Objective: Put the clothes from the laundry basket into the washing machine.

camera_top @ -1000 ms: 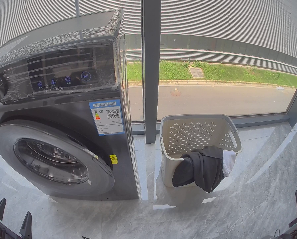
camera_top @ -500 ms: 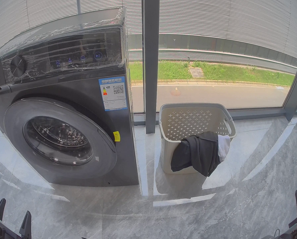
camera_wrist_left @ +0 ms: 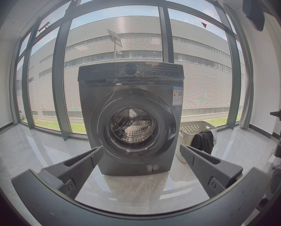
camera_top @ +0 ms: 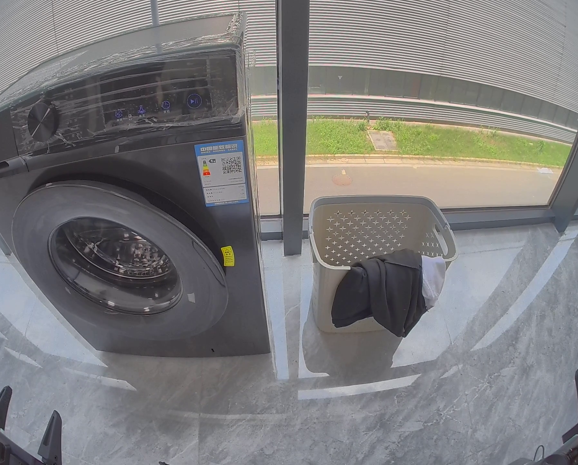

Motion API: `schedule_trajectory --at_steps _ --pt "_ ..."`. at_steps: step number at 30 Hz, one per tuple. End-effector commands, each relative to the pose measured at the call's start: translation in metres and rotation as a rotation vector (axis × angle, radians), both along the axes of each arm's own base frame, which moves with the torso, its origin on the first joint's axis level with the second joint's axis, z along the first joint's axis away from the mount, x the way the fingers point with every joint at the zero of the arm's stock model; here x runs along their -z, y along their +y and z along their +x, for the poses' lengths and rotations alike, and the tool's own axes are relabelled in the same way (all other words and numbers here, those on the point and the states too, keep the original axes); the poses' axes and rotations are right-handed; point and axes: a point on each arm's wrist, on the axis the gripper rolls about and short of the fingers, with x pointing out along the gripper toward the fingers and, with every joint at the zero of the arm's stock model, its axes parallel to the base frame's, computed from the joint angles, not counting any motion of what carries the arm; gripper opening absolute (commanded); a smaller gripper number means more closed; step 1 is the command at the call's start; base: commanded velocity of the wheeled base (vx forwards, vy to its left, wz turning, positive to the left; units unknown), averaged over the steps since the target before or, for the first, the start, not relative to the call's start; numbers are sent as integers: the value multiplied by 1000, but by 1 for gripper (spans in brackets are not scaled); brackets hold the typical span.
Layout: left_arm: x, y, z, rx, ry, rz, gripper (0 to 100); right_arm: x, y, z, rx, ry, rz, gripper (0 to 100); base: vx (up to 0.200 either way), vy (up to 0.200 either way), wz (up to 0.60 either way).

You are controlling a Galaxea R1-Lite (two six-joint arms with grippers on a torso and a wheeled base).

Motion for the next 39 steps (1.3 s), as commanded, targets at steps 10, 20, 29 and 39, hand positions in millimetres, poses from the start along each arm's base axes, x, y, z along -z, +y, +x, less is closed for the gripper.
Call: schedule_trajectory --at_steps 10,20,29,39 --pt "5 0 0 -1 1 0 100 5 0 0 0 6 1 0 0 200 0" --pt "5 0 0 -1 1 -2 100 5 0 0 0 4 -1 0 0 200 0" --pt "5 0 0 -1 1 -2 100 5 0 0 0 4 -1 0 0 200 0" --pt "5 0 0 1 1 -2 100 5 0 0 -2 4 1 0 0 200 0"
